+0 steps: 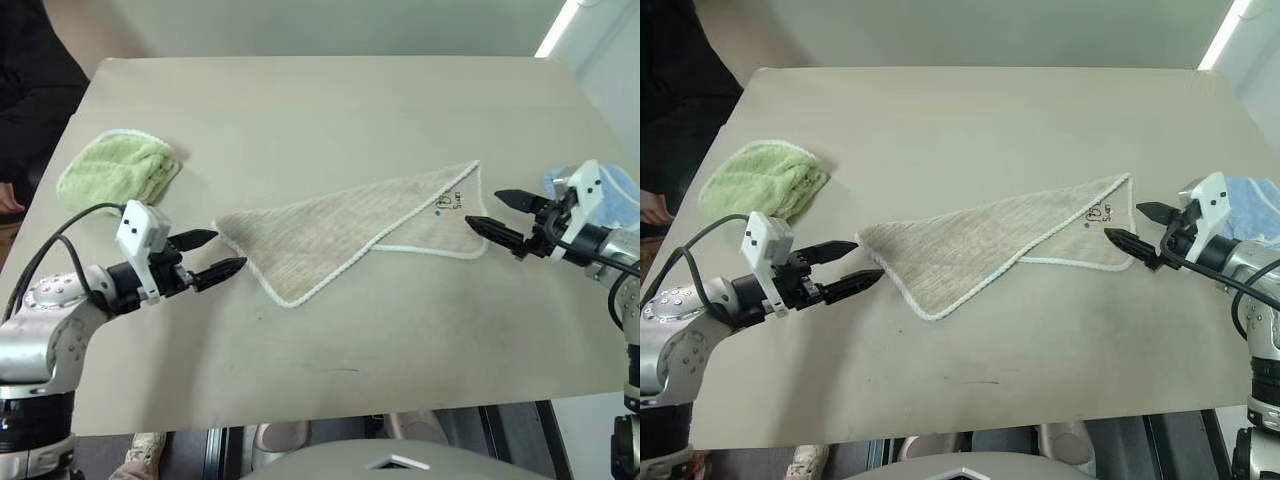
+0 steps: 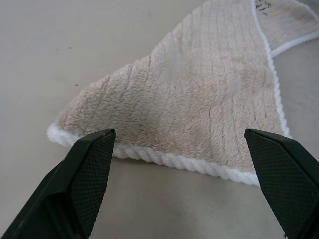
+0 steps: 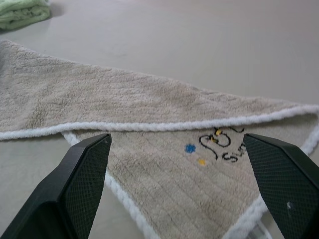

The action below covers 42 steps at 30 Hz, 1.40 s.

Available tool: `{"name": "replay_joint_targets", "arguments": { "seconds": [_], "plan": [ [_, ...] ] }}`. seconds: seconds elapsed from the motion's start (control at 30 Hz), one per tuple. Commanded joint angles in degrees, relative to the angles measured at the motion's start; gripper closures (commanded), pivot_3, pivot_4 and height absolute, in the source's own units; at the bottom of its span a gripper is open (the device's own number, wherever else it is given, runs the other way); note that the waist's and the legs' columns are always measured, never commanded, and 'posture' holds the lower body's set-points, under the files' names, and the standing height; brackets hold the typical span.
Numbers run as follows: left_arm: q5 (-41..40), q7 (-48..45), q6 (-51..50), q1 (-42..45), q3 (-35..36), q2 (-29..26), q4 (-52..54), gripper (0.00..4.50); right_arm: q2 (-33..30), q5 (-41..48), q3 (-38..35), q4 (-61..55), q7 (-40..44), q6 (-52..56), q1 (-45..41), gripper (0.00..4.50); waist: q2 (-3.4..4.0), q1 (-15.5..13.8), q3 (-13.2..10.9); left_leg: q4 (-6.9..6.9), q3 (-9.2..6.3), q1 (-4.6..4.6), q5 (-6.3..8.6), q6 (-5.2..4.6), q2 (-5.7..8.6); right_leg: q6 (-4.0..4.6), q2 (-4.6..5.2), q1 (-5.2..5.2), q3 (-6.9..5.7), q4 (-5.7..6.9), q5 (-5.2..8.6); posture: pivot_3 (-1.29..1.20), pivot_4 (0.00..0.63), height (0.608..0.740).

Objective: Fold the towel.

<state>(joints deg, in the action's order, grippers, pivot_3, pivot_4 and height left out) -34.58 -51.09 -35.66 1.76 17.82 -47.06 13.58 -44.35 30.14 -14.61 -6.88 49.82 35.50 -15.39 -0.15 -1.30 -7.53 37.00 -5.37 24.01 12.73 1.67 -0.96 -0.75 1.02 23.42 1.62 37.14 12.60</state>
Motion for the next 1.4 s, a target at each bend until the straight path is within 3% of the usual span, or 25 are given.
{"name": "replay_joint_targets", "arguments": {
  "seconds": [0.03, 0.63, 0.9, 1.17, 1.4],
  "plan": [
    [0.0, 0.32, 1.45, 0.04, -0.23, 1.03, 2.47, 0.03, -1.16, -0.21, -1.02, -0.42, 0.0, -1.23, -1.24, 0.0, 0.0, 0.02, 0.0, 0.0, 0.0, 0.0, 0.01, 0.0, 0.0, 0.0, 0.0, 0.0, 0.0, 0.0, 0.0, 0.0, 0.15, 0.74],
    [1.18, 3.98, 2.07, -0.61, -2.06, 4.5, 5.4, 0.03, -0.17, -1.46, -0.01, -0.48, -1.37, -1.35, -0.98, 0.0, 0.0, 0.18, 0.0, 0.01, 0.02, -0.02, 0.03, 0.03, -0.02, 0.02, 0.0, 0.02, -0.02, 0.07, 0.01, 0.0, 0.15, 0.74],
    [2.8, 1.78, 3.38, 1.02, -5.0, 2.9, 5.65, 0.03, 0.98, -2.65, 1.36, 0.48, -2.68, -2.32, -2.53, 0.0, 0.0, 0.22, 0.0, 0.01, 0.01, -0.05, 0.03, 0.04, -0.02, 0.01, 0.0, 0.02, -0.02, 0.11, 0.0, 0.0, 0.15, 0.74],
    [11.17, -14.61, 12.63, 11.12, -19.28, -3.65, -1.94, 0.03, 2.45, -2.9, 1.71, -0.74, -3.54, -2.19, -2.32, 0.0, 0.01, -0.03, 0.01, 0.03, -0.02, -0.06, 0.04, 0.01, -0.02, 0.04, 0.0, 0.02, -0.02, 0.17, -0.02, 0.0, 0.15, 0.74],
    [20.35, -25.7, 23.93, 21.75, -30.55, -3.13, -11.89, 0.03, 2.37, -2.09, -0.84, -3.85, -5.07, -1.22, 0.33, 0.0, 0.02, 0.0, 0.01, 0.02, -0.06, 0.0, 0.13, 0.04, -0.04, 0.03, 0.01, 0.13, -0.02, 0.23, -0.05, 0.0, 0.15, 0.74]
  ]
}}
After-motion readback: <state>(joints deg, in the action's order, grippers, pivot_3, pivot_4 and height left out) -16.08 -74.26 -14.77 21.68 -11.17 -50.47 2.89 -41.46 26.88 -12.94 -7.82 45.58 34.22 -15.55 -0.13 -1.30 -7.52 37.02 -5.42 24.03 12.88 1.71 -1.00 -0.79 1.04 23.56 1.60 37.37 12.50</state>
